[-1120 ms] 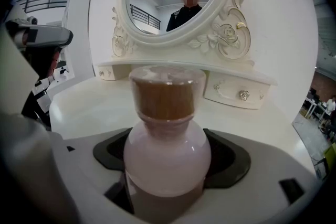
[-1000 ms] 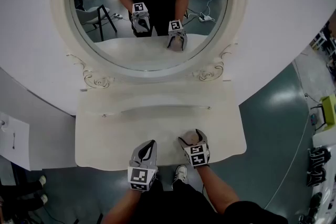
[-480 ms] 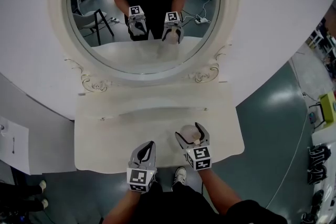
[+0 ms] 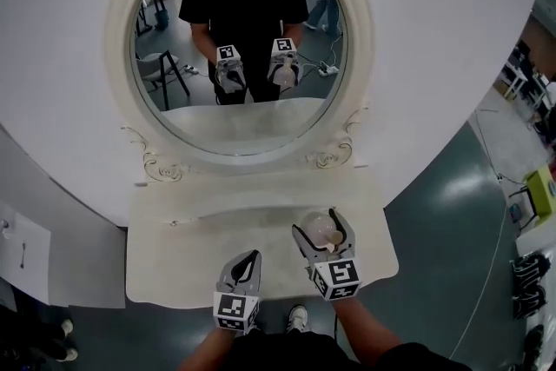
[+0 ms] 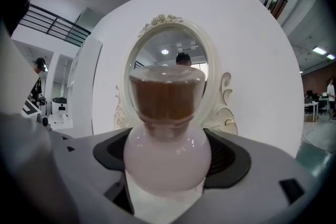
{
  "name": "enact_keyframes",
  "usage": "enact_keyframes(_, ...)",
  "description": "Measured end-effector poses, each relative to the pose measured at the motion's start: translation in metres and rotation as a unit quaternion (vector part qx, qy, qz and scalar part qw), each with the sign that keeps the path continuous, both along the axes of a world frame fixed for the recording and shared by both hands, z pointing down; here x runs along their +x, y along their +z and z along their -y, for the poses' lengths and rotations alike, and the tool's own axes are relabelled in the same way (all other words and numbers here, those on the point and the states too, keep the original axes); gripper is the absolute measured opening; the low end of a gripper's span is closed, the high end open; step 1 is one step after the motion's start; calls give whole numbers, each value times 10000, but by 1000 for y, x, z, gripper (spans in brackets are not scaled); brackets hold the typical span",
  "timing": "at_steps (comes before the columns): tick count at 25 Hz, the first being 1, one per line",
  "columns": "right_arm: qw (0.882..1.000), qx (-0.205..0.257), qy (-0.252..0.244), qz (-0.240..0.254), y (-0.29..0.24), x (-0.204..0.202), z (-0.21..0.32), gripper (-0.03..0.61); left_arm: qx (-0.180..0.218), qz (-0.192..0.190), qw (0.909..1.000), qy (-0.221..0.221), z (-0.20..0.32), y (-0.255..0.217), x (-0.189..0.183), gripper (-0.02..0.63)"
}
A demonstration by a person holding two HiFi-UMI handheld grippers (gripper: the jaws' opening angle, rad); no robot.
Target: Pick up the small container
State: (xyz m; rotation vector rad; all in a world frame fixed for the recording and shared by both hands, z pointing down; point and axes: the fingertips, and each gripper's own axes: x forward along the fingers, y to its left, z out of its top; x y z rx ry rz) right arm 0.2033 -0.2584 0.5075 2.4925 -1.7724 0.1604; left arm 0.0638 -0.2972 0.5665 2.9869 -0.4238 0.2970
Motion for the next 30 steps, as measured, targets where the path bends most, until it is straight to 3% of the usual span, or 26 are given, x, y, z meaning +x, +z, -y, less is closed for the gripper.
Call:
enact_keyframes(10, 9983, 213, 386, -394, -32, 6, -12, 371, 107, -238, 9997, 18, 1, -21, 6, 6)
enact_keyframes(30, 9979, 254, 229, -552, -37, -5, -15, 370, 297, -577, 9977, -170, 19, -53, 12, 7)
